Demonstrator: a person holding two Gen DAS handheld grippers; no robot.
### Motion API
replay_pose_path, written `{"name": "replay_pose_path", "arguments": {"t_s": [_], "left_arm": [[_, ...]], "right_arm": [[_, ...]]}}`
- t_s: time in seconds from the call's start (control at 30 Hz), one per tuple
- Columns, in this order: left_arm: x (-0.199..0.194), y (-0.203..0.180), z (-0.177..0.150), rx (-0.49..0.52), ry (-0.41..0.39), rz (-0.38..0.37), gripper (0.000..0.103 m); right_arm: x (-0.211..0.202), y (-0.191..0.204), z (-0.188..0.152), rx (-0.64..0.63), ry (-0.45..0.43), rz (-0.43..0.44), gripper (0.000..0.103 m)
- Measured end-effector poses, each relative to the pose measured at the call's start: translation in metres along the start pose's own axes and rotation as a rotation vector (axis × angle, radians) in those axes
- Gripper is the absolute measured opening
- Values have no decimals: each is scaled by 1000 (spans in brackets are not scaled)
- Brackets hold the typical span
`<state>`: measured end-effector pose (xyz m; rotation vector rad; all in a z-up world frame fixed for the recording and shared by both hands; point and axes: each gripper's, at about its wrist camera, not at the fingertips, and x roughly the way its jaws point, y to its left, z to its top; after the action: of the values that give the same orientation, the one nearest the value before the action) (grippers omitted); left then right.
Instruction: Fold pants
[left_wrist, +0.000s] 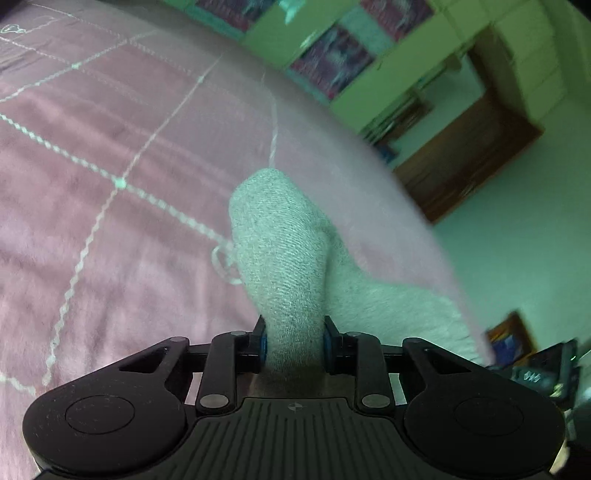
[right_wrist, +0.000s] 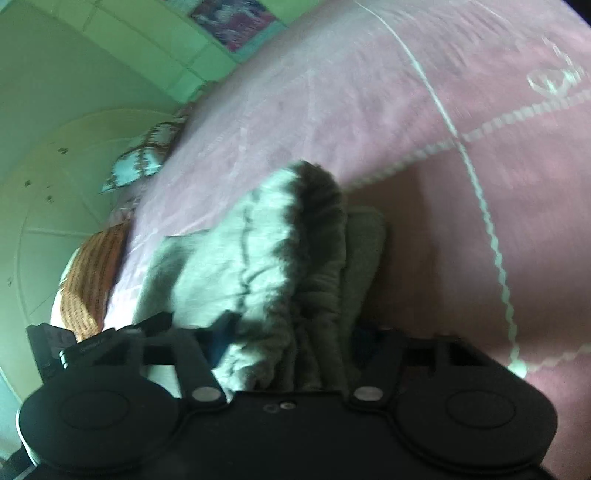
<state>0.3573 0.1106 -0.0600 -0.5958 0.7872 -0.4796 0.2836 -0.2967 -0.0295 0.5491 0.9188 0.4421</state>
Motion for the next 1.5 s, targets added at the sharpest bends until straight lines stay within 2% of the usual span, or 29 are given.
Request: {"name": "replay_pose_path", "arguments": {"t_s": [0.1,0.17,0.33,0.43,0.47,0.5,0.53,0.57,0.6,0.63,0.67,0.7,0.8,0.83,0.87,0.9,0.93,1.0,1.03,1.13,1.23,1.4,1.47,1.5], "left_arm": [[-11,-8,10,21,-34,-47,27],[-16,-11,30,37,-55,-57,27],[2,-19,108,64,-132,-59,27],[31,-12,158,48,-149,-62,27],[48,-4,171,33,-132,-55,30],[65,6,177,31,-131,6,37],[77,18,177,23,-140,103,57],[88,30,173,-4,-146,249,62],[95,36,167,-1,-127,336,62],[96,37,159,34,-115,349,62],[92,32,151,86,-149,336,62],[89,22,143,156,-173,346,62],[95,0,130,274,-202,353,63],[98,-4,128,305,-186,359,68],[108,-5,125,342,-140,415,77],[114,-3,124,363,-111,457,85],[114,5,123,335,-126,464,95],[95,10,127,256,-129,449,95],[85,5,125,262,-151,468,96],[56,-5,106,305,-183,494,96],[30,-10,81,302,-182,531,96],[-27,-24,20,291,-167,572,96],[-47,-34,-10,310,-177,589,103],[-55,-37,-24,309,-180,594,103]], "right_arm": [[-12,20,14,-87,-26,46,43],[-13,32,30,-126,-36,77,43],[7,56,99,-195,-71,122,42],[31,59,149,-188,-95,144,43],[43,53,166,-158,-93,142,51],[58,43,182,-132,-95,121,60],[70,30,191,-112,-114,64,88],[80,14,194,-68,-141,-62,95],[89,-3,195,-19,-128,-193,94],[92,-14,192,-5,-108,-225,88],[90,-17,188,-15,-116,-207,83],[85,-14,182,-58,-142,-180,83],[86,5,169,-205,-211,-129,93],[93,9,167,-224,-209,-108,93],[105,11,165,-248,-187,-116,93],[118,10,167,-254,-150,-202,93],[134,2,168,-230,-94,-305,93],[132,-21,169,-121,-89,-268,97],[123,-21,167,-92,-102,-265,97],[83,-9,147,-157,-158,-222,97],[57,-8,121,-181,-143,-235,97],[22,6,60,-244,-124,-292,97],[4,14,33,-247,-150,-339,97],[-5,17,17,-254,-154,-356,97]]}}
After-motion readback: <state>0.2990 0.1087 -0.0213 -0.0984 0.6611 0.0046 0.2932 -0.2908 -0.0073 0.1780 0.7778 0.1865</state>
